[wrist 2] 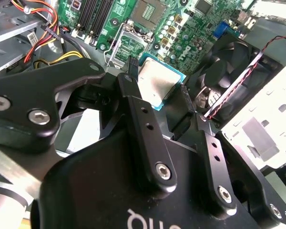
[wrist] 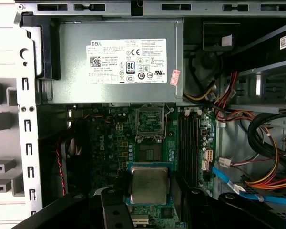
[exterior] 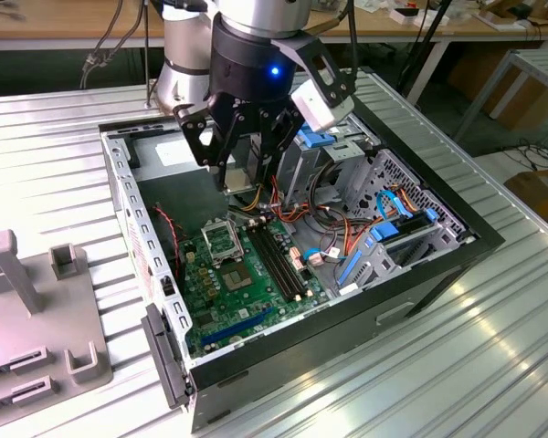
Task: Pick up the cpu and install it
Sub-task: 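Place the cpu into insertion slot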
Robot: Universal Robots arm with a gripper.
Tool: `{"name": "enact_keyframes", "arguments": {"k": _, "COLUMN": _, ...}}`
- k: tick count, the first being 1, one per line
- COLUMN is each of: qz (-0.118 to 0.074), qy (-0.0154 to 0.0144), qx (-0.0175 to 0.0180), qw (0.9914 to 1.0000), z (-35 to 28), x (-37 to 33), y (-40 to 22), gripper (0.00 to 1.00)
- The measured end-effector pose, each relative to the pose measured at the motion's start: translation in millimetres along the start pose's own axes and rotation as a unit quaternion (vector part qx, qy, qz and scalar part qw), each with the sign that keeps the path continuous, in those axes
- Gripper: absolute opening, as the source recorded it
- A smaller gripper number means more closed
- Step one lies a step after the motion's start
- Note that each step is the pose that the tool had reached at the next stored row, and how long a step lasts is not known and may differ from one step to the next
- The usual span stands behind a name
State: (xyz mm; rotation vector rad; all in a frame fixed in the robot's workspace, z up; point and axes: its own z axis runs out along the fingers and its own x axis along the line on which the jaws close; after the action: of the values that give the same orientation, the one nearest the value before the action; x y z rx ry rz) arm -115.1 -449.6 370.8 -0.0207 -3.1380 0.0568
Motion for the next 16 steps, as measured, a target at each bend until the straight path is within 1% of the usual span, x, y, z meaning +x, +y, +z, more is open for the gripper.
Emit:
{"name": "enact_keyframes", "arguments": {"k": 8, "qz": 0.0, "qy": 0.0, "qx": 0.0, "qw": 1.0, "z": 0.1, "x": -0.1, "y": -0.3, "gripper": 0.47}}
{"name": "enact_keyframes", "arguments": {"k": 12, "qz": 0.0, "qy": 0.0, "qx": 0.0001, "qw": 1.0, "z": 0.4, "x": -0.1, "y": -4.2, "gripper": 0.47}}
{"name": "enact_keyframes", "arguments": {"k": 16, "qz": 0.0, "qy": 0.0, "qx": 0.0001, "qw": 1.0, "z": 1.1, "x": -0.2, "y": -9.9, "gripper": 0.47}}
